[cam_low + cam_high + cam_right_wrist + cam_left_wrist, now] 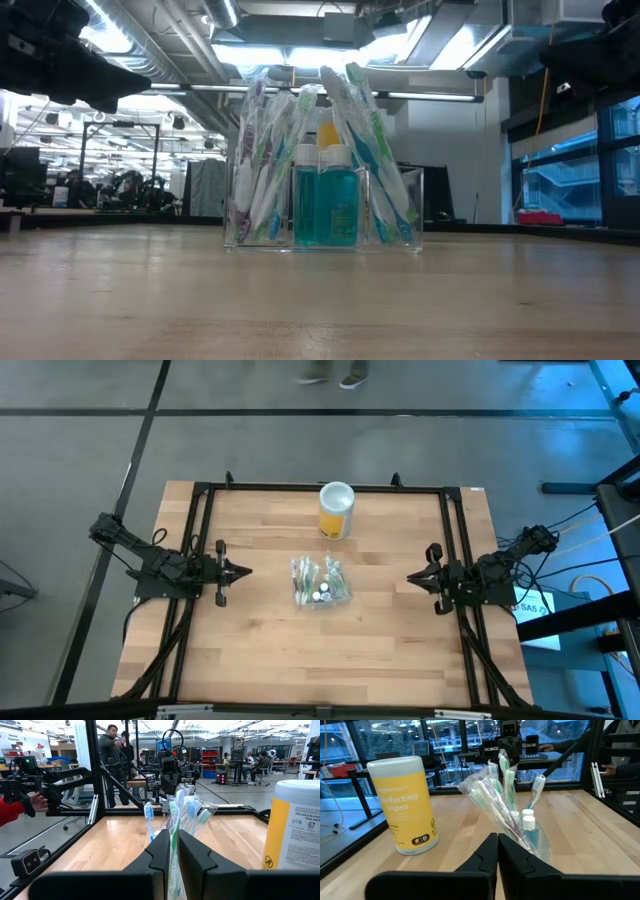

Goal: Pick & Place toothbrushing station
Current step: Return to Home Position

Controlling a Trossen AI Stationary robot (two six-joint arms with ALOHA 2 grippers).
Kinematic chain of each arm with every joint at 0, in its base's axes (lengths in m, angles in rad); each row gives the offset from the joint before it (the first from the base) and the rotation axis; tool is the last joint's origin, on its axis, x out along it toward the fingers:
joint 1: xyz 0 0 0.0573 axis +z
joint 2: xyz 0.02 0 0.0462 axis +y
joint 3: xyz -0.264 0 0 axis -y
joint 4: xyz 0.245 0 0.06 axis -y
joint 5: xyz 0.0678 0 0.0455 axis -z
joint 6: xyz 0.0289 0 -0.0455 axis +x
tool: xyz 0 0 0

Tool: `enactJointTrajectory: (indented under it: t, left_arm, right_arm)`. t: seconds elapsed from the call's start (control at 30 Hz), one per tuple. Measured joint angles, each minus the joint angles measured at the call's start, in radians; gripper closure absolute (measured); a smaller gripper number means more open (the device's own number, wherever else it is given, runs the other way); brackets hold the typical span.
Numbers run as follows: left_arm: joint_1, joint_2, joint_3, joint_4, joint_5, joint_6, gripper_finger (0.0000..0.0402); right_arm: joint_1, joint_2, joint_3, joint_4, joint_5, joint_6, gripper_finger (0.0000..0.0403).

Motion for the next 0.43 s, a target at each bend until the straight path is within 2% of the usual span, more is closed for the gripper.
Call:
enactJointTrajectory:
  t: [0.43]
  left_arm:
    - [0.0,0.0,0.0,0.0,0.0,0.0,0.0396]
  right_arm:
    - [0.0,0.0,0.0,0.0,0.001,0.0,0.0364]
